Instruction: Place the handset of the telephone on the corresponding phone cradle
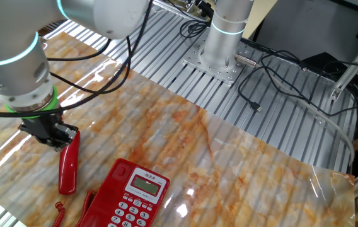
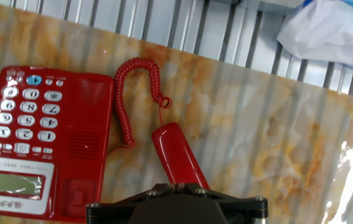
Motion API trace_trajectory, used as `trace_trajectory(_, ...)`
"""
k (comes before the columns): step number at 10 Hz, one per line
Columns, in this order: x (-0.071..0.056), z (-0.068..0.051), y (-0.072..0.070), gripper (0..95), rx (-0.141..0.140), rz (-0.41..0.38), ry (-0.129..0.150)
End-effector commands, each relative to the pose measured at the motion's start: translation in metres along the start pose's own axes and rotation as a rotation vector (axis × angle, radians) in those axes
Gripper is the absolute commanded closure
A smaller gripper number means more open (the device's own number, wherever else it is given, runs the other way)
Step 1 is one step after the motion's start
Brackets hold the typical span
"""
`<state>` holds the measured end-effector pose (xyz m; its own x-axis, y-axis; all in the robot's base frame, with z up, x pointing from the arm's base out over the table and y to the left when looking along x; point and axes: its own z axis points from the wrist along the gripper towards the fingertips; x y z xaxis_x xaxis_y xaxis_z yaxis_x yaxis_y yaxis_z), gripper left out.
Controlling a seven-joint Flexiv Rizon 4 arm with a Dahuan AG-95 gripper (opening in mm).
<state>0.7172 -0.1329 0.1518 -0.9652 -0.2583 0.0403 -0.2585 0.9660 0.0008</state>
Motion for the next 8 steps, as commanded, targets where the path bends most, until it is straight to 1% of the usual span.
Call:
trace_trajectory(1, -0.0002, 0.0004, 0.0000, 95.0, -0.007, 0.018, -0.002)
trace_trajectory(4, -0.0002, 0.0004, 0.0000, 95.0, -0.005, 0.018, -0.001)
trace_trajectory(5, -0.0002, 0.0004, 0.0000, 95.0, 0.003, 0.018, 0.001)
trace_trajectory(6, -0.0002, 0.0004, 0.0000, 95.0, 0.048, 0.184, 0.006)
trace_trajectory(7, -0.0002, 0.0004, 0.0000, 95.0, 0.046, 0.318, -0.003)
trace_trajectory(8, -0.0002, 0.0004, 0.0000, 95.0, 0.033, 0.474, -0.021)
